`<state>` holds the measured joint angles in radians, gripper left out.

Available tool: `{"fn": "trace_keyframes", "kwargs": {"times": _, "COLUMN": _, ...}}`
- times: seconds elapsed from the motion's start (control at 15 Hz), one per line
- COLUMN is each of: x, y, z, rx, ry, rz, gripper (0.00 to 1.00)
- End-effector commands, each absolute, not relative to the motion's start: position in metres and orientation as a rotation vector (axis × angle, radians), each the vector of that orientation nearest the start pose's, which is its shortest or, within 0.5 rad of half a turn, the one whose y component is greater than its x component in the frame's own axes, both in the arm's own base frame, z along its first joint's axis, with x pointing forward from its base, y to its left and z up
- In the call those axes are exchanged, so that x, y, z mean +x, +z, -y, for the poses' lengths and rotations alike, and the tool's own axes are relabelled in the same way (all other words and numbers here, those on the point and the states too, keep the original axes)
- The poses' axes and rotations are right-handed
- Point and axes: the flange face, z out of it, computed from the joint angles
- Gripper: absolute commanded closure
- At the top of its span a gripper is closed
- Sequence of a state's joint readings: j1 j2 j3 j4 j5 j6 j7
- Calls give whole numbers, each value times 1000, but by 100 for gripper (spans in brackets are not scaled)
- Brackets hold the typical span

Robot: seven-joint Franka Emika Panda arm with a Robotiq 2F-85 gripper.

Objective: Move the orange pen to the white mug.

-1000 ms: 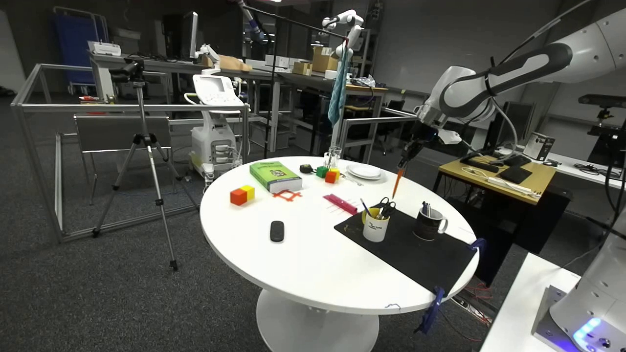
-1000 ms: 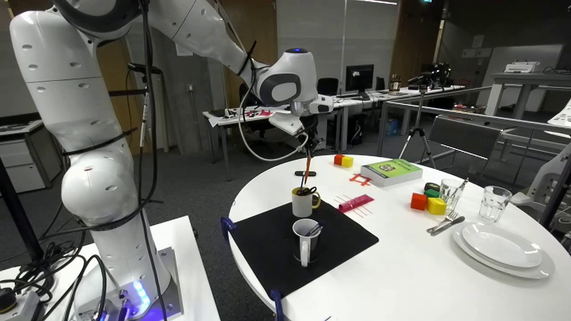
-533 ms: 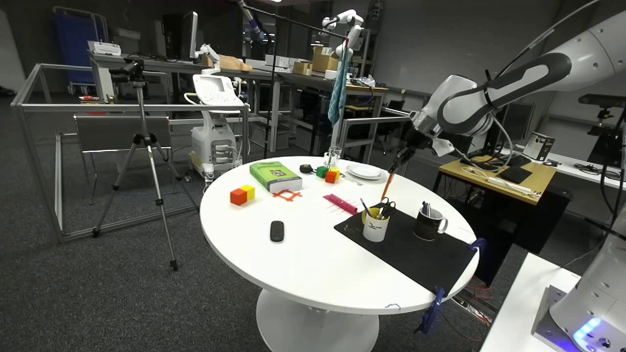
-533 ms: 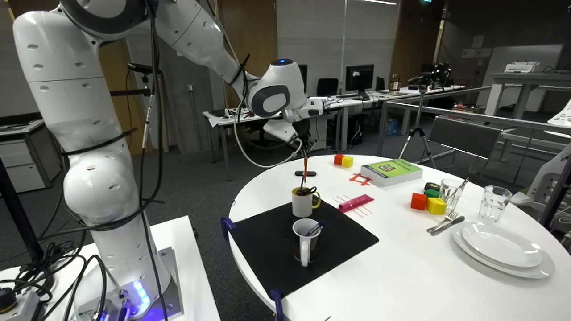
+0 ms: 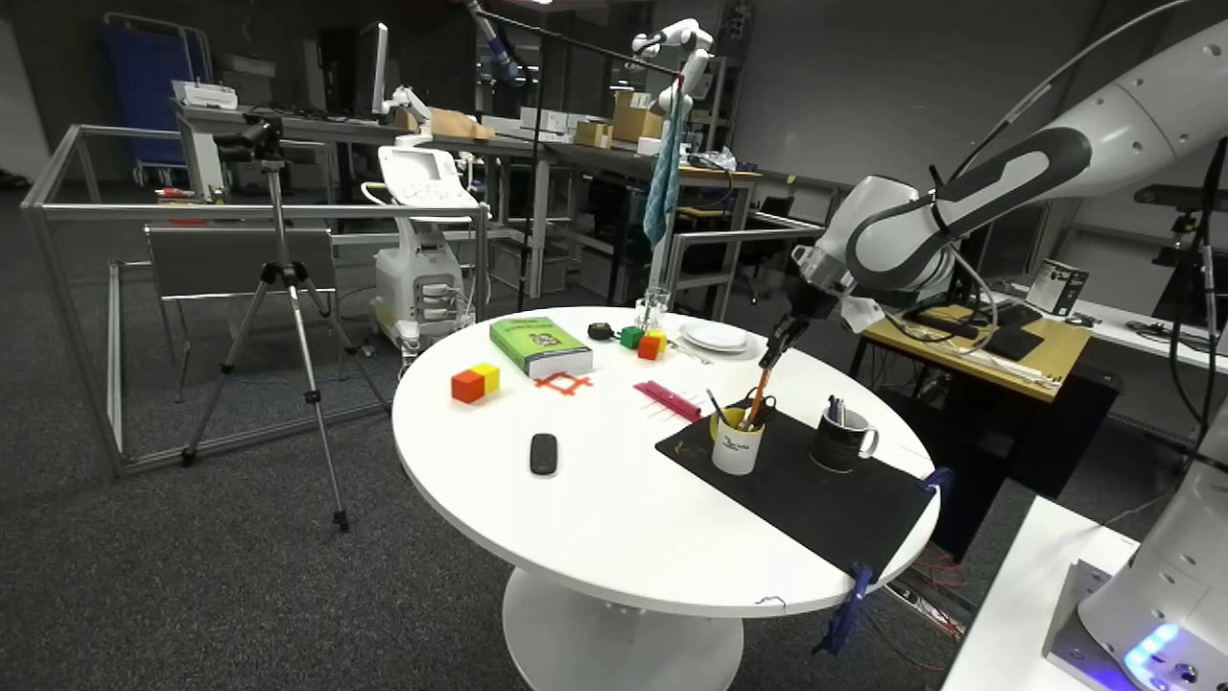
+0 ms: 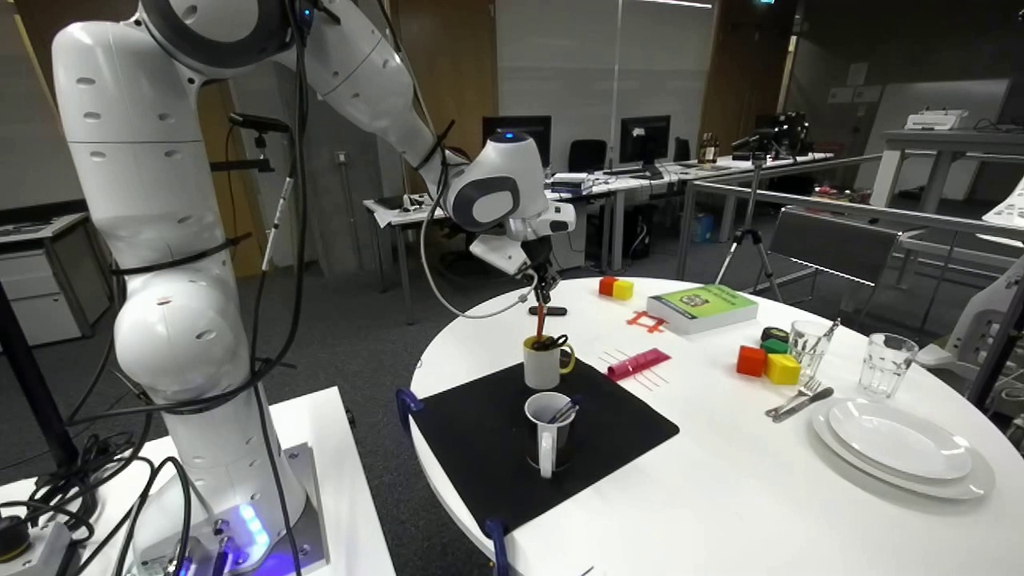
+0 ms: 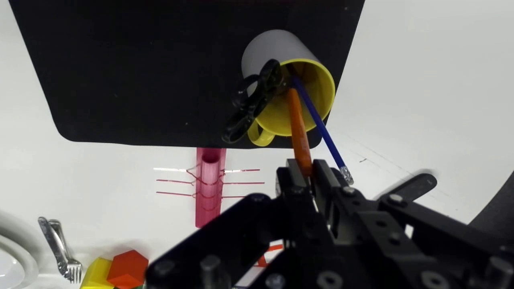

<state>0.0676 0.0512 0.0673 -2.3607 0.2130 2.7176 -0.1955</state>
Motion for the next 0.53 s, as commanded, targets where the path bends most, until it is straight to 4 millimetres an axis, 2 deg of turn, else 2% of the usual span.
{"fn": "trace_keyframes", "kwargs": {"times": 0.0, "x": 526, "y": 326, "z": -64, "rx": -2987, "ry": -483, "rz": 218, "gripper": 97}}
{"fn": "trace_keyframes", "kwargs": {"times": 0.47, "x": 527, "y": 301, "z": -63, "rx": -2995, "ry": -416, "rz": 211, "gripper": 97}}
